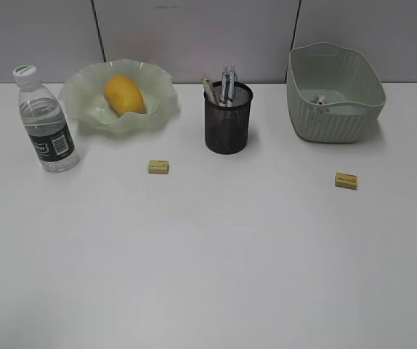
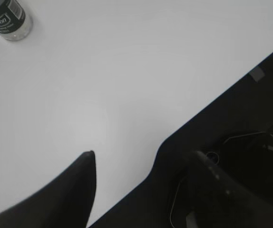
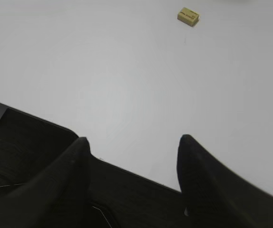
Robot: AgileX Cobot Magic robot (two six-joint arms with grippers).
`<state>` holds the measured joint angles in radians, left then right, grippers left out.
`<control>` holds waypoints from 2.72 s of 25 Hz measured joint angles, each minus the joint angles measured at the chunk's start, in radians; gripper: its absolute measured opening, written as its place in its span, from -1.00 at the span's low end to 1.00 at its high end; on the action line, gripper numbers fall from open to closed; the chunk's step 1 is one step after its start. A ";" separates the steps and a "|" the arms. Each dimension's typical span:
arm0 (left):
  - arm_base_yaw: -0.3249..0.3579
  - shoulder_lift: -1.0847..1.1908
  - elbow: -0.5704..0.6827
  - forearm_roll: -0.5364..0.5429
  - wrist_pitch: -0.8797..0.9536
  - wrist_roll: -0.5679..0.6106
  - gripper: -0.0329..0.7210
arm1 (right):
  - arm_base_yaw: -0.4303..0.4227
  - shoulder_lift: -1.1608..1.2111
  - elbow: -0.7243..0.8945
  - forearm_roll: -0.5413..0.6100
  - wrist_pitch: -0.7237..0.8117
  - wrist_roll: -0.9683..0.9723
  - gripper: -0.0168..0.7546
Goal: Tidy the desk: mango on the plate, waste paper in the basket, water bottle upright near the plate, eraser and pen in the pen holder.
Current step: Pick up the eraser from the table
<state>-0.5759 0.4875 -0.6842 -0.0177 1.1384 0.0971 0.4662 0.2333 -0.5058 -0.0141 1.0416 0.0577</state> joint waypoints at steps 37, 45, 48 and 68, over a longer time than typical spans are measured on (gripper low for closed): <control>0.000 -0.349 0.153 -0.074 -0.064 0.000 0.29 | 0.000 0.000 0.000 0.000 0.000 0.000 0.23; 0.025 -0.411 0.153 -0.058 -0.064 0.000 0.25 | 0.000 0.000 0.000 0.000 0.000 0.000 0.23; 0.070 -0.456 0.153 -0.056 -0.064 0.000 0.25 | 0.000 0.000 0.000 0.000 0.000 0.000 0.23; 0.475 -0.474 0.153 -0.055 -0.064 0.000 0.19 | 0.000 0.000 0.000 -0.001 0.000 0.013 0.23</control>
<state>-0.1005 0.0139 -0.5308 -0.0731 1.0741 0.0971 0.4662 0.2333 -0.5058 -0.0151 1.0416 0.0708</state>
